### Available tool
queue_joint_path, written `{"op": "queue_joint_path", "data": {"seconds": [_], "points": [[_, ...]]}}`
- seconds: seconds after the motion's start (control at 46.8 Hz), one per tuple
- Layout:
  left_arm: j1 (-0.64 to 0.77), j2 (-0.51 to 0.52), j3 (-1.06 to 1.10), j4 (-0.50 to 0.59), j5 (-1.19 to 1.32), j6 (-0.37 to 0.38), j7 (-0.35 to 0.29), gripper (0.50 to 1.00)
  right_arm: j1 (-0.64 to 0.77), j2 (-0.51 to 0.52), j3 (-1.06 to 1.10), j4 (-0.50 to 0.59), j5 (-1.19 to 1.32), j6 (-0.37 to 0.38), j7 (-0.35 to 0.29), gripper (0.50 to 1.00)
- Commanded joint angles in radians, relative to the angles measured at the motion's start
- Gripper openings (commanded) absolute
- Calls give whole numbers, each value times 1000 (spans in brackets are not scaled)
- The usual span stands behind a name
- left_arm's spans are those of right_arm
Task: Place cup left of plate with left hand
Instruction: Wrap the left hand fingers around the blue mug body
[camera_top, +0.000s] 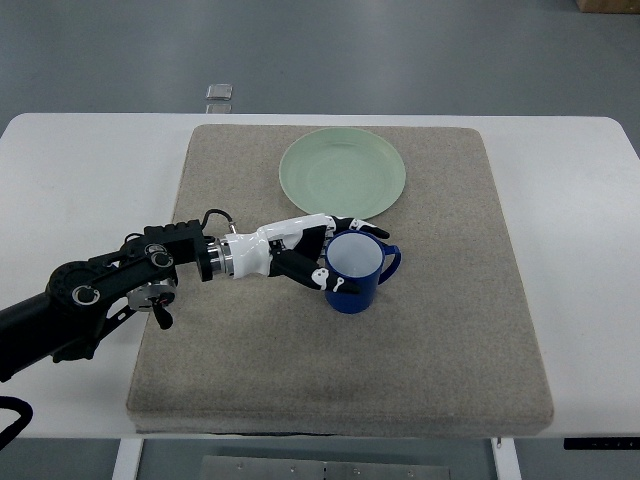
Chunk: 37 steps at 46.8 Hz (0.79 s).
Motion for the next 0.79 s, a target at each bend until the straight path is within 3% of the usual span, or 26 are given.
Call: {"op": "queue_joint_path", "data": {"seconds": [0.0,0.128,0.235,0.299,0.768], "points": [[-1,-2,0,0,0,0,0,814,0,0,0,0,0,0,0,934],[-1,-6,0,0,2,-1,0,671,0,0,0,0,0,1,0,934],[-3,-8,-1,0,2,0,0,604,0,0,0,0,0,0,0,934],[-5,-8,-1,0,2,0,0,502,0,0,0,0,0,0,0,934],[-21,-17,-18,15,-5,58,-2,500,0,0,0,0,0,0,0,934]]}}
